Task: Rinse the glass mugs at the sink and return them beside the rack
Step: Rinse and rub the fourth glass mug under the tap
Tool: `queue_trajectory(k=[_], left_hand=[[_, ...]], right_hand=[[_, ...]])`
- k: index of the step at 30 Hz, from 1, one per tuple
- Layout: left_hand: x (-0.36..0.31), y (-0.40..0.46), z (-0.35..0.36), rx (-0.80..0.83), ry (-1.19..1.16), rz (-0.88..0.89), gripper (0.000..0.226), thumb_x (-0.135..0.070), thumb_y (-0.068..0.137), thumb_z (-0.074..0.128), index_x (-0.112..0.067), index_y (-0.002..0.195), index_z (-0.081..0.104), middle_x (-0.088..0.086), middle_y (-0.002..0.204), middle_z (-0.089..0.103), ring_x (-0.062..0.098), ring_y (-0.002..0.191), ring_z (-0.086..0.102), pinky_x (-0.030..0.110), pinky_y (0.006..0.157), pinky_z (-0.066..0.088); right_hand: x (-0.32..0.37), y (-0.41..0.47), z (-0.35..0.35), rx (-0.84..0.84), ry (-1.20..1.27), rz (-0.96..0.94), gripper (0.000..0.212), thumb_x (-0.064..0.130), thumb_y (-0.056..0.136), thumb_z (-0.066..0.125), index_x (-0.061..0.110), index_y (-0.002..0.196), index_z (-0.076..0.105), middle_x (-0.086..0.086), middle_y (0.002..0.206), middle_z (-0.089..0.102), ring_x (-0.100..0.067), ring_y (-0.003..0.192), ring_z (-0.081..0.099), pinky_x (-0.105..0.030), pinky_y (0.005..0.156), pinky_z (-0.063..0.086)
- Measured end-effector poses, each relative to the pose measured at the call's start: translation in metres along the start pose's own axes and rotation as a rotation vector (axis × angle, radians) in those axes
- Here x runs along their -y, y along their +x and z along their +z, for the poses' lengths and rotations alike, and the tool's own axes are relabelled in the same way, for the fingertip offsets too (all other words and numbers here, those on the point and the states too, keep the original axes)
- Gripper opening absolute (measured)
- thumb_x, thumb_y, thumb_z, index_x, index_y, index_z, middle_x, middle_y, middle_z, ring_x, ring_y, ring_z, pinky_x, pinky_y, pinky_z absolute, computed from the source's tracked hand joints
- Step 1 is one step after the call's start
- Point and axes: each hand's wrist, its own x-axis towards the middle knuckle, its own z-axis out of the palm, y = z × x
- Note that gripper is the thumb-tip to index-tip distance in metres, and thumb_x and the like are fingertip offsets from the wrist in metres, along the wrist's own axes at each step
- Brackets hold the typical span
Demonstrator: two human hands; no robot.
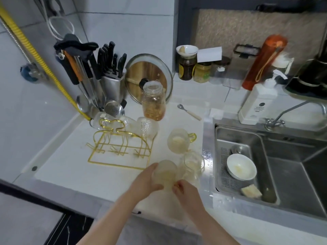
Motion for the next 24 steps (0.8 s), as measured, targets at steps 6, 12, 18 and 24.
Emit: queue_trajectory(k=[6, 12, 18, 24], left_hand=[[-0.013, -0.013, -0.023, -0.192, -0.158, 0.091, 0.085, -0.03, 0.073, 0.079, -0.027, 0.143, 0.031, -0.006, 0.137, 0.041, 0.01, 0.12, 0.045, 0.032, 0.104, 0.04], [-0.061, -0.012, -0.043, -0.287, -0.16, 0.295, 0.084, -0.032, 0.074, 0.078, -0.025, 0.144, 0.031, -0.009, 0.131, 0.034, 0.002, 0.121, 0.034, 0.013, 0.101, 0.024], [-0.111, 0.004, -0.02, -0.161, -0.26, 0.409, 0.082, -0.029, 0.072, 0.079, -0.027, 0.141, 0.034, -0.008, 0.141, 0.035, 0.006, 0.13, 0.035, 0.034, 0.112, 0.033], [-0.173, 0.012, 0.038, 0.027, -0.323, 0.471, 0.074, -0.046, 0.064, 0.073, -0.036, 0.129, 0.039, -0.019, 0.127, 0.049, 0.001, 0.12, 0.048, 0.037, 0.105, 0.042]], right_hand=[[0.028, -0.001, -0.025, -0.088, 0.135, -0.135, 0.011, 0.017, 0.091, 0.059, 0.024, 0.083, 0.059, 0.011, 0.073, 0.059, 0.002, 0.068, 0.053, -0.01, 0.063, 0.038], [0.051, -0.011, -0.06, -0.319, 0.306, -0.149, 0.017, 0.014, 0.088, 0.065, 0.03, 0.083, 0.063, 0.014, 0.077, 0.065, 0.012, 0.072, 0.057, -0.004, 0.065, 0.041], [0.035, -0.031, -0.101, -0.481, 0.385, -0.104, 0.01, 0.016, 0.09, 0.063, 0.024, 0.09, 0.067, 0.015, 0.08, 0.069, 0.006, 0.075, 0.062, -0.009, 0.07, 0.047], [-0.021, -0.059, -0.151, -0.645, 0.274, -0.013, 0.008, 0.024, 0.09, 0.064, 0.025, 0.097, 0.067, 0.013, 0.088, 0.069, 0.01, 0.085, 0.06, -0.003, 0.068, 0.042]])
